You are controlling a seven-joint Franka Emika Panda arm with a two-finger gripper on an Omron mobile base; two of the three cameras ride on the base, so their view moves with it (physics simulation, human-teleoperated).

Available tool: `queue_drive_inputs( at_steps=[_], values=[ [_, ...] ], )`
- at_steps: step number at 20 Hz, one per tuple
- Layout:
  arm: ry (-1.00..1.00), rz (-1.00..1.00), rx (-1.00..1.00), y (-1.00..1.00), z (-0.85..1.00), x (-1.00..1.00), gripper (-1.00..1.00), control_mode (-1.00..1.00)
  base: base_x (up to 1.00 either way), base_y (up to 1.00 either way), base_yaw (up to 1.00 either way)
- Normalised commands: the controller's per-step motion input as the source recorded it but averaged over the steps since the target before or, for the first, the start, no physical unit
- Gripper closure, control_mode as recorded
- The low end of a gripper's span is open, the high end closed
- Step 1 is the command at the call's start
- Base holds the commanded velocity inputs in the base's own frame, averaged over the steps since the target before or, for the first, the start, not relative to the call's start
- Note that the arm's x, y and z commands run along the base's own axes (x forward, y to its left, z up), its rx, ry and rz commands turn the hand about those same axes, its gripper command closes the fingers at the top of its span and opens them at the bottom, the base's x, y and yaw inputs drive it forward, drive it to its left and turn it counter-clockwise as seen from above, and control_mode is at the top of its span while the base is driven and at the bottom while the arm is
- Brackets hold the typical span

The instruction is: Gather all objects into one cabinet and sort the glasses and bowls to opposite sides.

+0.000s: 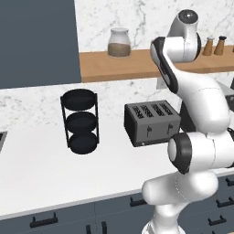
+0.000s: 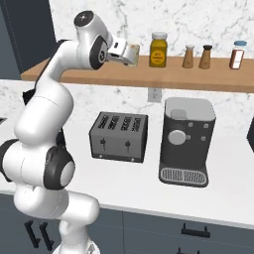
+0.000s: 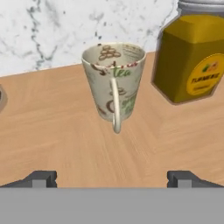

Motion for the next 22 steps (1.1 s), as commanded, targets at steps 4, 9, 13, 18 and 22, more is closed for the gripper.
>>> queue_drive_inputs(
  at_steps=[4,9,13,18,22],
  values=[
    [0.03,0.0,0.03,-0.05,-0.01,0.37,-1.0,-1.0,0.0,0.0,0.0],
    [0.01,0.0,0.02,-0.1,-0.02,0.37,-1.0,-1.0,0.0,0.0,0.0],
    [0.0,0.0,0.0,-0.11,-0.09,0.27,-1.0,-1.0,0.0,0.0,0.0],
    [0.0,0.0,0.0,-0.06,-0.05,0.09,-1.0,-1.0,0.0,0.0,0.0],
    [0.0,-0.01,0.0,-0.01,-0.11,0.2,-1.0,-1.0,0.0,0.0,0.0]
  ],
)
